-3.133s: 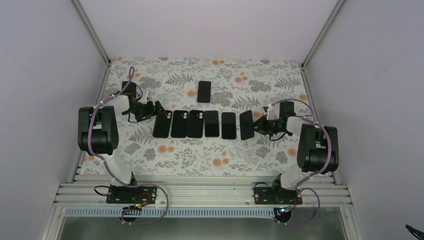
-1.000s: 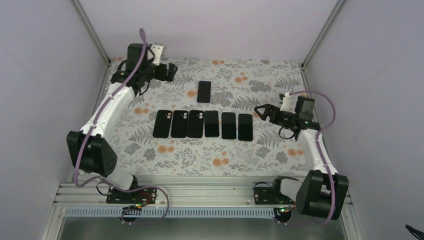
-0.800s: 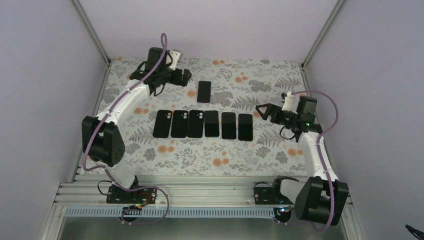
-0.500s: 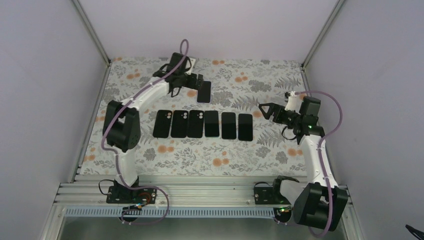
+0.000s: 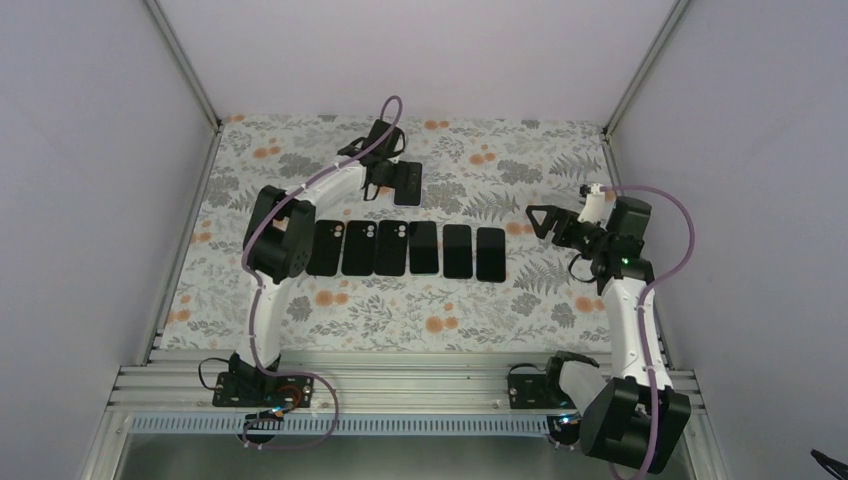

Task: Take the phone out of the phone case
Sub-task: Place the phone at the center of the board, then pick up the phone at the center of the board.

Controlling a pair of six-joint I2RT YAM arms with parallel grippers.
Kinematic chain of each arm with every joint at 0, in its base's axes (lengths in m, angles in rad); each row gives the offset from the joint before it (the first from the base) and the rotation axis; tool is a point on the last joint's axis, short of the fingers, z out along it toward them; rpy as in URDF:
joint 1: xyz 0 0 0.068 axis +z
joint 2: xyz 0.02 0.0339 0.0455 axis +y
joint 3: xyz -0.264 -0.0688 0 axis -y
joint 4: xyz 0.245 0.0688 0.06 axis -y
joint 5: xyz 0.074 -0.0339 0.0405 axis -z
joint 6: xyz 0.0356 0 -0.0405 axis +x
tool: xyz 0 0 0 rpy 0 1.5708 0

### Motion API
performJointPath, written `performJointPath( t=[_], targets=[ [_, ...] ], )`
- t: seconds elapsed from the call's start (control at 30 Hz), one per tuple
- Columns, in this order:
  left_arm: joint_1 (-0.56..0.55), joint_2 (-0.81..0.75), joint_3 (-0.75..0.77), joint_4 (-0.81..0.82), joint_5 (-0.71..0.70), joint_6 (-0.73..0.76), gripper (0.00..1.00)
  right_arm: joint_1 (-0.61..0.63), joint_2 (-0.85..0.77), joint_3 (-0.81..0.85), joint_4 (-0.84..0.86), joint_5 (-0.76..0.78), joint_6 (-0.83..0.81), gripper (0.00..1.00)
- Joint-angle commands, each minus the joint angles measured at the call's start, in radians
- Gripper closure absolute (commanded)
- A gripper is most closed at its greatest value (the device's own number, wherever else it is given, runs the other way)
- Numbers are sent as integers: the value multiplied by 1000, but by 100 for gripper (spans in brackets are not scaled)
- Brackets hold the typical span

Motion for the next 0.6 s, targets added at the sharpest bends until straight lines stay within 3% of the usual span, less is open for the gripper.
performJointPath(
  t=[0.0, 0.37, 0.57],
  targets=[
    [-10, 49, 37, -29, 7, -34, 0, -15, -4, -20, 30, -1, -4, 1],
    [-29, 151, 104, -42, 45, -66, 0, -22, 5, -40, 45, -11, 5, 1],
    [-54, 202, 147, -73, -10, -63, 0, -24, 22, -42, 51, -18, 6, 1]
  ],
)
